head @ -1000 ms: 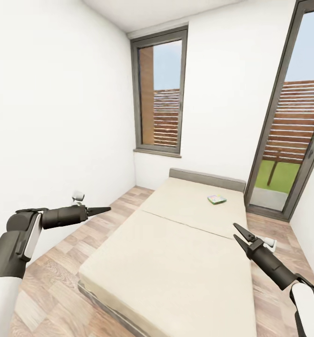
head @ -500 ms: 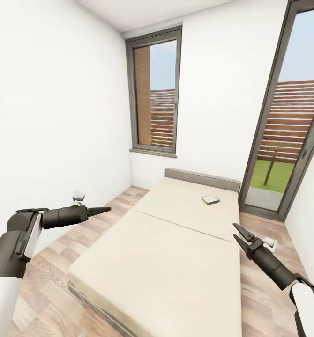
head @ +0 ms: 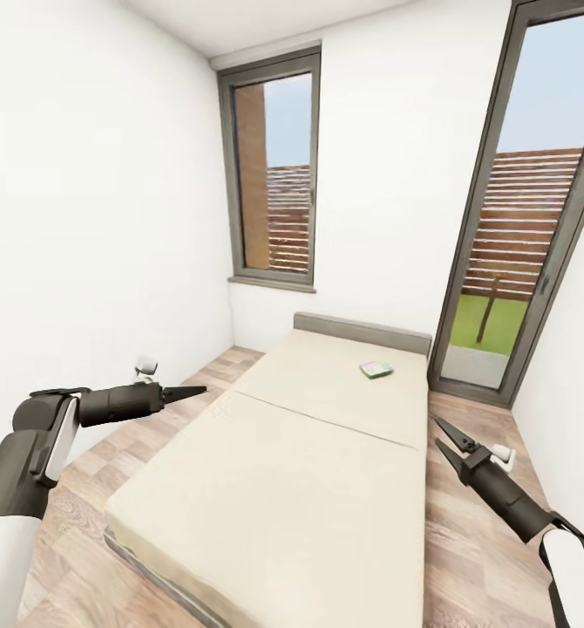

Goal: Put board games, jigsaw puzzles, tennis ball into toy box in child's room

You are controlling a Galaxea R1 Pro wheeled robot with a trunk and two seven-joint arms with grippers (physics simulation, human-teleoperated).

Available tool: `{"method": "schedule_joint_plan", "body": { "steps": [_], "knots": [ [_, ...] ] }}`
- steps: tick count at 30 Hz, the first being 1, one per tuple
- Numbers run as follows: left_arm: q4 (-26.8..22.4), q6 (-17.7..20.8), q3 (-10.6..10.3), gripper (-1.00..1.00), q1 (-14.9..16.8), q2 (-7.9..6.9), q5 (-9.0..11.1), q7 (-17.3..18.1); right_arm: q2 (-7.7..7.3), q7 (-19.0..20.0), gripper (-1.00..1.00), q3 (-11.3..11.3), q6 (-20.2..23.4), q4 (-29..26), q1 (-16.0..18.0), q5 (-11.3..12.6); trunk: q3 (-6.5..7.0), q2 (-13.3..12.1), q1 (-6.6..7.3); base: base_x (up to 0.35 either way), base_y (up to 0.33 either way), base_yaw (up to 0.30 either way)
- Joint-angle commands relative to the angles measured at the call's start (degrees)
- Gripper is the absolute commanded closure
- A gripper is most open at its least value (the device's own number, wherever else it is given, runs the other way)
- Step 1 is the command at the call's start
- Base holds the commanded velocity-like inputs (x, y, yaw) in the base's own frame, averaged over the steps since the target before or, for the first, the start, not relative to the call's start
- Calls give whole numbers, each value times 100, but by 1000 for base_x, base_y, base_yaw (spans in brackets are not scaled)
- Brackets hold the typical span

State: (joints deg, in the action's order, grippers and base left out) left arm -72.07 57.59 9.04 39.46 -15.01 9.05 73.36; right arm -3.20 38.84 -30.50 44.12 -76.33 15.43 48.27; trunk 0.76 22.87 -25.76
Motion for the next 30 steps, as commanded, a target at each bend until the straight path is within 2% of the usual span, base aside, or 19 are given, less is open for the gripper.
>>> {"method": "schedule_joint_plan", "body": {
  "steps": [1,30],
  "knots": [
    [0,43,1,-100,1,-2,16,8,0,9,-100,-10,36,23,4,14,-4,4,-2,0,-19,-209],
    [0,42,1,-100,1,-2,27,20,2,9,-100,-18,35,145,4,9,-12,4,-2,0,-3,-267]
  ]
}}
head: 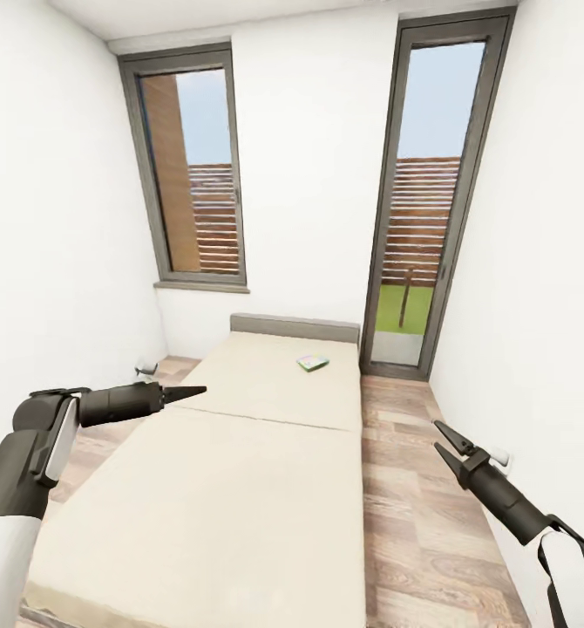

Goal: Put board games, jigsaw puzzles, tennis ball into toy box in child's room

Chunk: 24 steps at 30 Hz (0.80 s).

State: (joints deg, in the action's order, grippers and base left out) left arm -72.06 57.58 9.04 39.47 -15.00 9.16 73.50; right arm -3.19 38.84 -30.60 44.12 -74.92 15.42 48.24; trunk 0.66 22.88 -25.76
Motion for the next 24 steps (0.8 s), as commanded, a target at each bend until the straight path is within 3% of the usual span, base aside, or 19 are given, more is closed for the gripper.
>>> {"method": "schedule_joint_plan", "body": {
  "steps": [1,24],
  "knots": [
    [-1,43,1,-100,0,-2,15,6,2,9,-100,-7,35,4,5,12,-2,4,-2,0,0,-277],
    [0,43,1,-100,0,-1,8,-3,-4,9,-100,-7,35,4,5,10,-2,4,-2,0,0,-262]
  ]
}}
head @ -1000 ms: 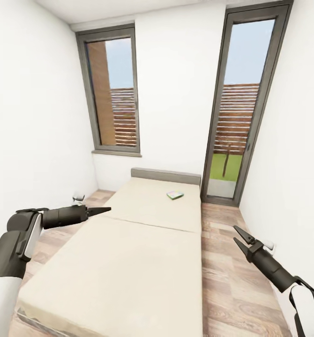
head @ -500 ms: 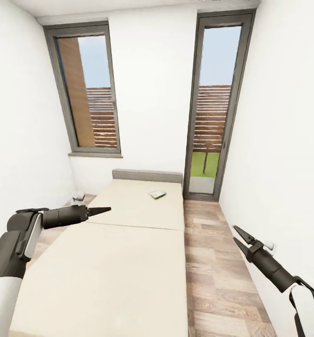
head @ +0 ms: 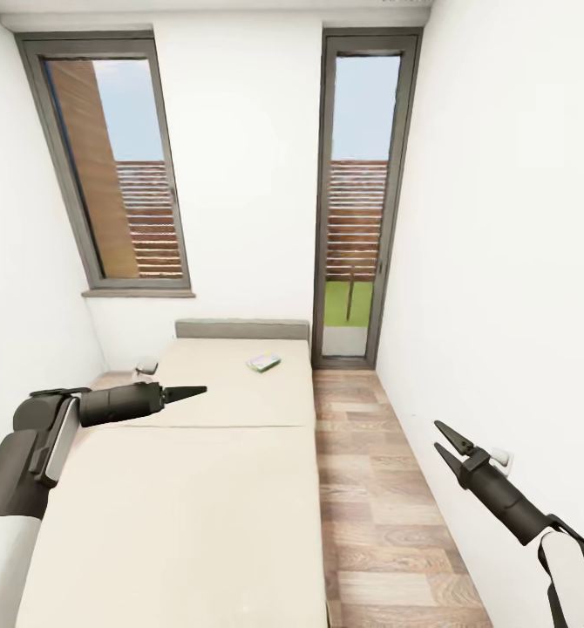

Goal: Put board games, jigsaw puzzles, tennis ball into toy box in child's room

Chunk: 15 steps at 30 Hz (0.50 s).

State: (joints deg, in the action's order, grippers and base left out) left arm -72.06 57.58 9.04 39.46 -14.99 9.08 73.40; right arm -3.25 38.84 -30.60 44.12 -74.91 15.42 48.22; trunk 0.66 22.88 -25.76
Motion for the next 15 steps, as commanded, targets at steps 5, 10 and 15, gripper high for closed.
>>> {"method": "schedule_joint_plan", "body": {
  "steps": [5,10,15],
  "knots": [
    [-1,43,1,-100,0,-3,15,7,0,9,-100,-7,35,9,4,12,-2,4,-2,0,0,-201],
    [-1,43,1,-100,0,-1,15,6,0,9,-100,-7,35,11,4,12,-2,4,-2,0,0,-117],
    [-1,43,1,-100,0,-1,14,6,-8,9,-100,-8,35,12,4,11,-2,4,-2,0,0,-39]
  ]
}}
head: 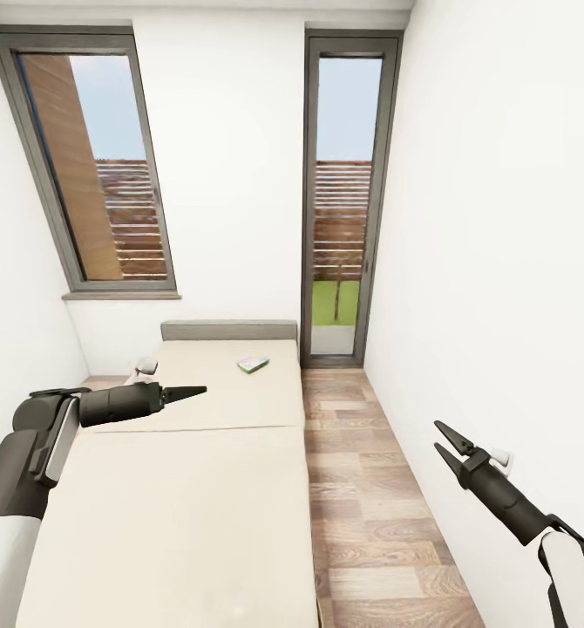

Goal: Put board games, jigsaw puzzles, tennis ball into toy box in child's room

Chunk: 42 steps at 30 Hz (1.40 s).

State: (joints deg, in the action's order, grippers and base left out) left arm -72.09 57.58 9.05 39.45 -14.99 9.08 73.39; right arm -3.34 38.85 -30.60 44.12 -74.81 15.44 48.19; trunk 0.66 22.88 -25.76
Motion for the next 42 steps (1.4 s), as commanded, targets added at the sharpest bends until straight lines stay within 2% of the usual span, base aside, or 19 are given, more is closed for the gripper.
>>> {"method": "schedule_joint_plan", "body": {
  "steps": [1,42],
  "knots": [
    [2,43,0,-100,2,-2,15,5,2,9,-100,-8,35,2,3,11,-2,4,-2,0,0,-19],
    [3,43,-8,-100,2,5,-8,-16,34,2,-100,33,27,-11,3,-12,-2,4,-2,6,-4,-2]
  ]
}}
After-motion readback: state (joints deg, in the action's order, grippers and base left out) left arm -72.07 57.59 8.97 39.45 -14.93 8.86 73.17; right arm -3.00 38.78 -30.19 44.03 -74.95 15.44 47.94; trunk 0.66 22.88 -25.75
